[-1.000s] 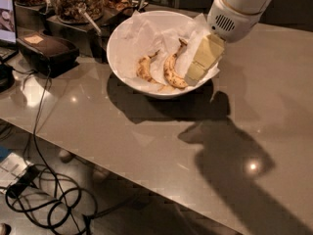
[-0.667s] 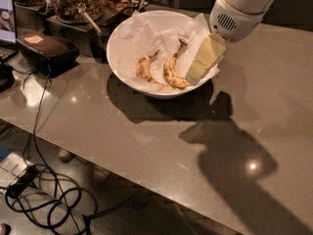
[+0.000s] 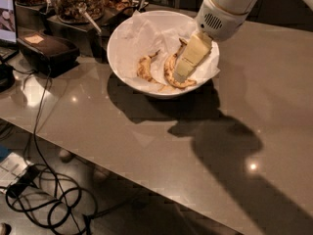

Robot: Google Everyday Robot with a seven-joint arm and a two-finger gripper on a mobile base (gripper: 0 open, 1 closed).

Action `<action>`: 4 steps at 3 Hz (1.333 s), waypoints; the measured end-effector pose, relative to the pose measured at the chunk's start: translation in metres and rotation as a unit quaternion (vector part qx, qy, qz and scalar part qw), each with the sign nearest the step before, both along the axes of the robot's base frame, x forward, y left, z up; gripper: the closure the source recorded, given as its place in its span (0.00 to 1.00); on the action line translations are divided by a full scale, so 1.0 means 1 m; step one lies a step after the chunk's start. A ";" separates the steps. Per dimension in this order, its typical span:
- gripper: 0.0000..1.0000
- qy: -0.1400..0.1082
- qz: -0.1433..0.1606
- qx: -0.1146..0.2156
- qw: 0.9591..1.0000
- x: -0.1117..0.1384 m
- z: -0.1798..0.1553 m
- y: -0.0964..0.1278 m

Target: Pick banana from white bowl

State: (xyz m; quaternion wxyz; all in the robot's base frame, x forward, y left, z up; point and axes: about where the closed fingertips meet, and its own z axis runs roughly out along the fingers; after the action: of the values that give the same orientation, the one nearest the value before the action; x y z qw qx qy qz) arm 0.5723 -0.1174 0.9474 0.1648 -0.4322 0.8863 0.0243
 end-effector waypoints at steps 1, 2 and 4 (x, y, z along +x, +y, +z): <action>0.00 0.018 -0.003 0.008 1.000 0.008 -0.004 0.007; 0.00 0.030 -0.015 0.019 0.999 0.016 -0.005 0.006; 0.17 0.040 -0.023 0.019 0.999 0.026 -0.008 0.009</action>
Offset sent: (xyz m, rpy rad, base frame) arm 0.0202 0.0018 -0.0064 0.0555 0.1042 -0.0616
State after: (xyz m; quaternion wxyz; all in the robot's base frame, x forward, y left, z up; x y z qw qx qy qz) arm 0.5979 -0.1084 0.9392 0.1381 -0.4070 0.9013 0.0545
